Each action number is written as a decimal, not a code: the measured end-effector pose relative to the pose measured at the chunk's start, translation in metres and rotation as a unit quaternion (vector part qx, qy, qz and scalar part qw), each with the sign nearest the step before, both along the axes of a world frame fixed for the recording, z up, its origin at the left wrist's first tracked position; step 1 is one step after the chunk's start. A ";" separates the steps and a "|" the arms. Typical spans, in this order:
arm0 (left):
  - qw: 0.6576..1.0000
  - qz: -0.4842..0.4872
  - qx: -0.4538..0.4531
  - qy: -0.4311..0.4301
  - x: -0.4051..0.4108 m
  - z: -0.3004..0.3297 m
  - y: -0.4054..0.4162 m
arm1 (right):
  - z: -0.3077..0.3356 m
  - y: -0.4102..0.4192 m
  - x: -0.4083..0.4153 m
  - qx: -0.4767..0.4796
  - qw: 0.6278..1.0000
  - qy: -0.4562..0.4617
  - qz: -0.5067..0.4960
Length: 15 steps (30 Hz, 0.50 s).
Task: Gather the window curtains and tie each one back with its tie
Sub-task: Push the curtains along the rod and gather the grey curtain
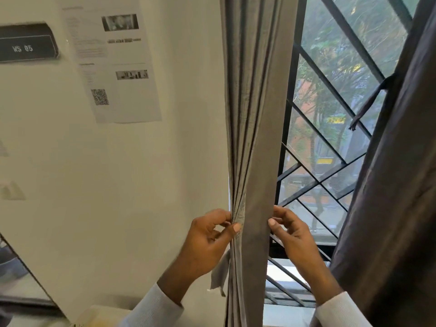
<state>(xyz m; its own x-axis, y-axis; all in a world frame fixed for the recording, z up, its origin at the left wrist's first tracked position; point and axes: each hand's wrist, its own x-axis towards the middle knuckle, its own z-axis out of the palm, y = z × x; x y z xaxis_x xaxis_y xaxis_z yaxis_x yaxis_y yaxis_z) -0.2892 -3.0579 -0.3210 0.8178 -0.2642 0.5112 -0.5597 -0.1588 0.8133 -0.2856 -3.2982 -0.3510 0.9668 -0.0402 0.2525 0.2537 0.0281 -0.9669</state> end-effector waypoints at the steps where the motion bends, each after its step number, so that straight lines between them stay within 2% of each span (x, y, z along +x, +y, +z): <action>1: 1.000 0.013 0.014 -0.005 0.000 0.000 0.001 | 0.001 0.000 0.001 0.011 1.000 0.000 -0.011; 3: 0.997 0.058 0.040 -0.016 0.000 -0.001 0.002 | -0.002 0.002 0.000 0.021 0.997 -0.003 -0.071; 5: 0.990 0.117 0.063 -0.045 -0.001 -0.004 0.001 | -0.006 0.006 -0.010 -0.063 0.977 -0.032 -0.199; 7: 0.981 0.157 0.070 -0.088 -0.005 -0.008 -0.005 | -0.012 0.019 -0.030 -0.159 0.934 -0.108 -0.300; 9: 0.973 0.182 0.079 -0.119 -0.010 -0.010 -0.014 | -0.022 0.040 -0.051 -0.245 0.897 -0.199 -0.310; 12: 0.969 0.185 0.090 -0.134 -0.014 -0.010 -0.023 | -0.047 0.060 -0.061 -0.374 0.846 -0.263 -0.273; 15: 0.980 0.135 0.075 -0.126 -0.017 -0.004 -0.026 | -0.055 0.059 -0.058 -0.419 0.823 -0.298 -0.241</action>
<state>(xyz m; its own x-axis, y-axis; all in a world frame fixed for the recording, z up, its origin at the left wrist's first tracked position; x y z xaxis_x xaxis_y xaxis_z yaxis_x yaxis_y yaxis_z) -0.3059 -3.0841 -0.3253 0.7207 -0.1429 0.6784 -0.6610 -0.4366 0.6103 -0.3433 -3.2395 -0.4064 0.5842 0.0454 0.8103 0.4757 -0.8281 -0.2966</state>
